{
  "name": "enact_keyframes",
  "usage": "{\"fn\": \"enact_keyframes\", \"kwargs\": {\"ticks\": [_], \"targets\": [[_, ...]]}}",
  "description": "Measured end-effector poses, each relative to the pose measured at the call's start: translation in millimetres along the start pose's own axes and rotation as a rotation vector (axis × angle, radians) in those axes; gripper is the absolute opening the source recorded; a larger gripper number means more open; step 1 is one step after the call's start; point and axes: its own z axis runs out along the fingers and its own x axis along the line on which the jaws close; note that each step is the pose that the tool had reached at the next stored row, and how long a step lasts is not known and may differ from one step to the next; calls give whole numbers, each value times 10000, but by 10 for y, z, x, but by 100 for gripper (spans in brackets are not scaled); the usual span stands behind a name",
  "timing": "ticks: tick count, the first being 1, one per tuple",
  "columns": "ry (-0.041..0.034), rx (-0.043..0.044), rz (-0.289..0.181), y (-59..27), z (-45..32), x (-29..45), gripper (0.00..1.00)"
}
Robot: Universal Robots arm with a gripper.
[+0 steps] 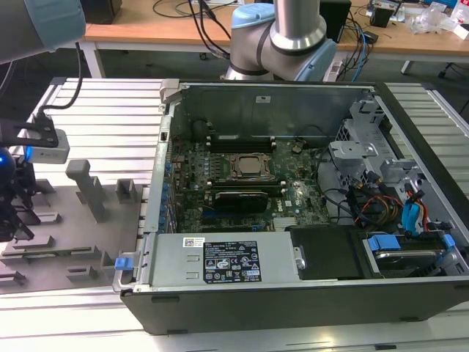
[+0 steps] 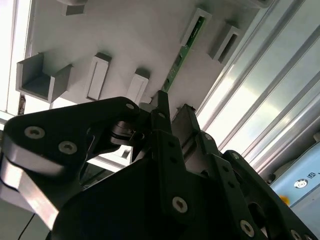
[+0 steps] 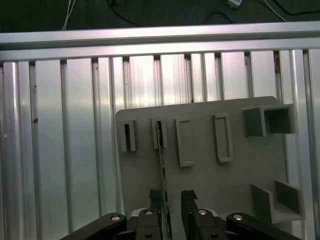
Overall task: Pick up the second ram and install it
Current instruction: 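Pick up the second ram and move it above second insertion slot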
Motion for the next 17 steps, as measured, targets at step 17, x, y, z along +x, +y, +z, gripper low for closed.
{"fn": "enact_keyframes", "kwargs": {"ticks": [17], "targets": [[0, 0, 0, -7, 166, 12, 30]]}}
